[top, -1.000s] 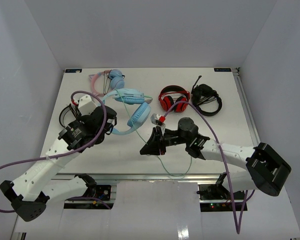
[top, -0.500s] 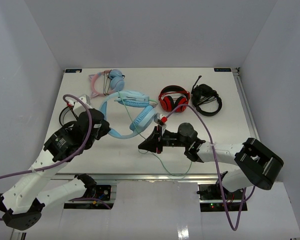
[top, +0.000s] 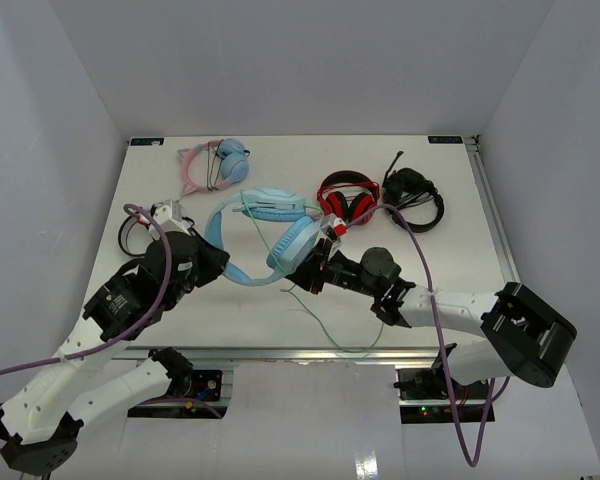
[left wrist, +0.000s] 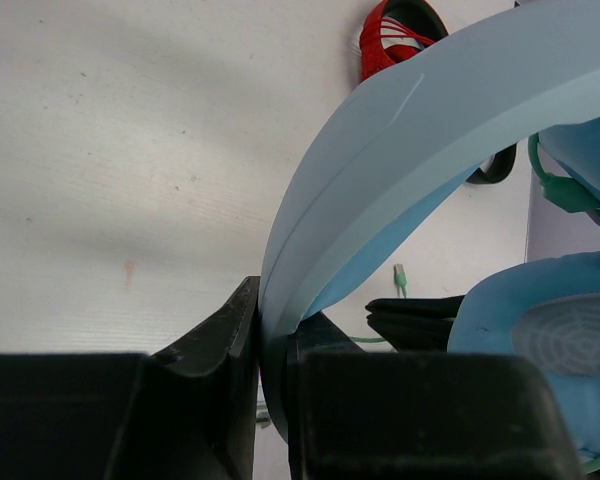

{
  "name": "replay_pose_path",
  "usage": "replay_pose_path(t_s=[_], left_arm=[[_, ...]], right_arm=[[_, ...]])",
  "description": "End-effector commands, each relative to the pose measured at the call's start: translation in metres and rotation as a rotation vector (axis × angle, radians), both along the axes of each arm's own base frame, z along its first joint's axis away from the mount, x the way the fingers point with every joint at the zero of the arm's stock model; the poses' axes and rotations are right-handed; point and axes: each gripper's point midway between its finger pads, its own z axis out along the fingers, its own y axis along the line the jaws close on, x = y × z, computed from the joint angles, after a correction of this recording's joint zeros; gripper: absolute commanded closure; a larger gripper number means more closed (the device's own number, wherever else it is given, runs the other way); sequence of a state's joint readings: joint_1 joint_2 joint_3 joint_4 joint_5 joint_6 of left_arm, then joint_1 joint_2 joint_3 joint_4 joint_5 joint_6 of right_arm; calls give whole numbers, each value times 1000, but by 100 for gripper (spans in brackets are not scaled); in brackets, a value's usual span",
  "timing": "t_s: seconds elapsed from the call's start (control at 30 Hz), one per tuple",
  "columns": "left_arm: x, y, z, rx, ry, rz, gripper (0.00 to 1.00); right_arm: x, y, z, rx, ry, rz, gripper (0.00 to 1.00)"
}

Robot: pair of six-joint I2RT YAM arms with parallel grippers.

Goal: Wrap the headphones

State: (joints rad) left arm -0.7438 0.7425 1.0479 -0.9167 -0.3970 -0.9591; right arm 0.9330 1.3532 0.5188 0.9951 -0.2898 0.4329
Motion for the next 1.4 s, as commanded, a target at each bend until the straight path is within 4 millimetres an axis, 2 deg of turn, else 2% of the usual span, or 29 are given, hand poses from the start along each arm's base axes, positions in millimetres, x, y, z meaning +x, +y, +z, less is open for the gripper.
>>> replay_pose_path(t_s=[0.0, 0.17, 0.43, 0.63, 0.83, 0.93, 1.07, 1.17, 1.27, 1.3, 1.37], left_arm=[[-8, -40, 47, -255, -78, -141, 100], [-13, -46, 47, -302, -71, -169, 100], [-22, -56, 44, -375, -43, -210, 100], [-24, -59, 41, -389, -27, -221, 100], [-21, -50, 43, -323, -45, -200, 100], [-14, -44, 42, -256, -42, -174, 100], [-6, -34, 39, -194, -41, -112, 100], [-1, -28, 45, -167, -48, -76, 100], [5, -24, 58, -144, -60, -49, 100], [7, -25, 62, -139, -64, -48, 100], [13, -28, 67, -118, -60, -44, 100]], right_arm=[[33, -3, 2, 21, 35, -184, 82], [52, -20, 16, 91, 33, -339, 80], [68, -25, 41, 224, 22, -421, 79], [68, -31, 63, 370, -66, -432, 92], [66, -32, 57, 372, -92, -427, 90], [67, -41, 53, 370, -92, -460, 82], [61, -41, 48, 334, -138, -435, 57], [45, -29, 38, 249, -192, -327, 47], [27, -23, 24, 163, -257, -226, 33], [26, -25, 22, 152, -275, -224, 32], [6, -22, 14, 116, -326, -117, 18]])
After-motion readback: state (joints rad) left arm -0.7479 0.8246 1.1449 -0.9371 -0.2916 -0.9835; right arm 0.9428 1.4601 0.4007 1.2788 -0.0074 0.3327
